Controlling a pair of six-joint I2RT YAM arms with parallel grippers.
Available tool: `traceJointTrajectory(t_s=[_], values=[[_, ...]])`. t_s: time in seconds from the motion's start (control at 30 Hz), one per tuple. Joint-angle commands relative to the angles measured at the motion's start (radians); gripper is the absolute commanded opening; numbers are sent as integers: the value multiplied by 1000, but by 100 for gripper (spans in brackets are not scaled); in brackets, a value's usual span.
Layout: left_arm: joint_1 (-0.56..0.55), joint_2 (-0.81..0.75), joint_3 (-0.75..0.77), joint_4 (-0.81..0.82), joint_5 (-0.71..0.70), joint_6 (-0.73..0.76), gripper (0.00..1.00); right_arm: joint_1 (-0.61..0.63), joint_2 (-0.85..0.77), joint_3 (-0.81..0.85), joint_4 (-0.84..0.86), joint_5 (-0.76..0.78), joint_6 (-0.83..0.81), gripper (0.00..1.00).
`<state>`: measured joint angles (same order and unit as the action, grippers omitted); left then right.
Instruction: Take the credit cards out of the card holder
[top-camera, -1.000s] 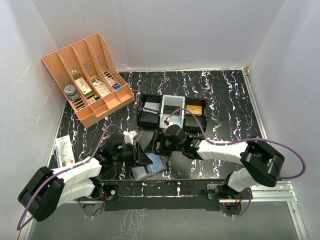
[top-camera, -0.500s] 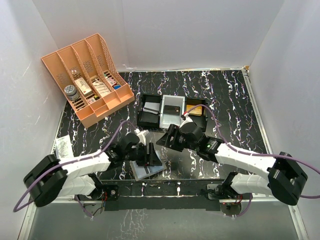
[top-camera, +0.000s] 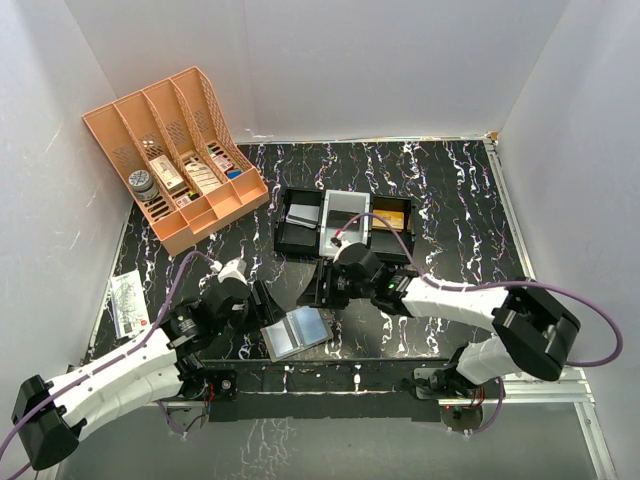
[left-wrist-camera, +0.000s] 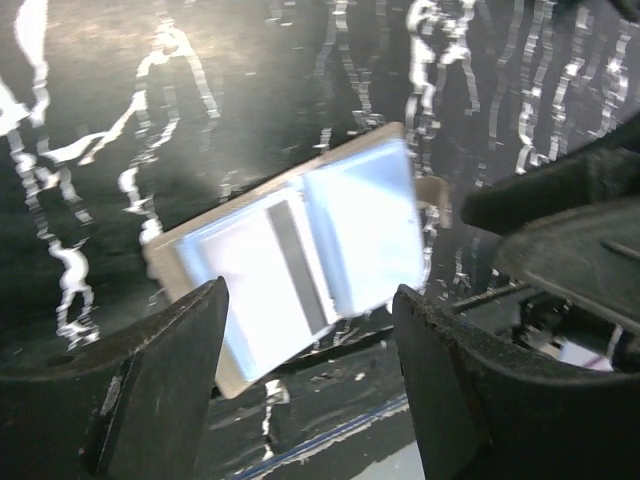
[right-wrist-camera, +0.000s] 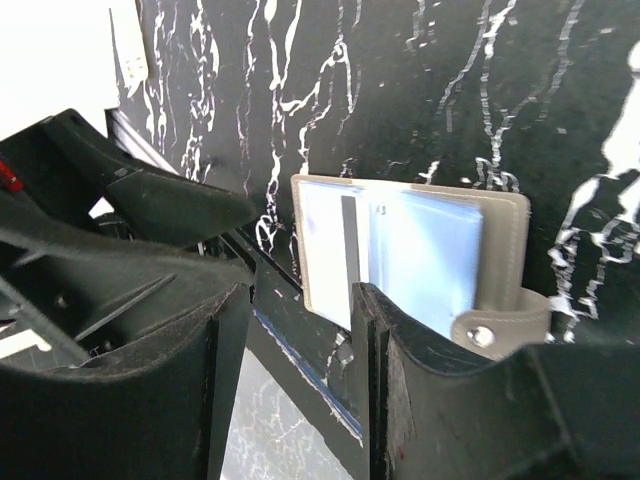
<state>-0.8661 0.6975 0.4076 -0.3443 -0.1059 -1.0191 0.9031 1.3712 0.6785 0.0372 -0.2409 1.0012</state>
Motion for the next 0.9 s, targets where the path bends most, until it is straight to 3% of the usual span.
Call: traceJointTrajectory(t_s=[0.0,0.57,0.87], values=[[1,-26,28,-171,-132,-69,66,36,51,54,115,-51,2,43],[2,22,11,-98,-77,-53,63,77,240,89,186,-199,-6,36],[2,36,-11,-70,-32,-48,53,78,296,133,118,-160,-34,34]])
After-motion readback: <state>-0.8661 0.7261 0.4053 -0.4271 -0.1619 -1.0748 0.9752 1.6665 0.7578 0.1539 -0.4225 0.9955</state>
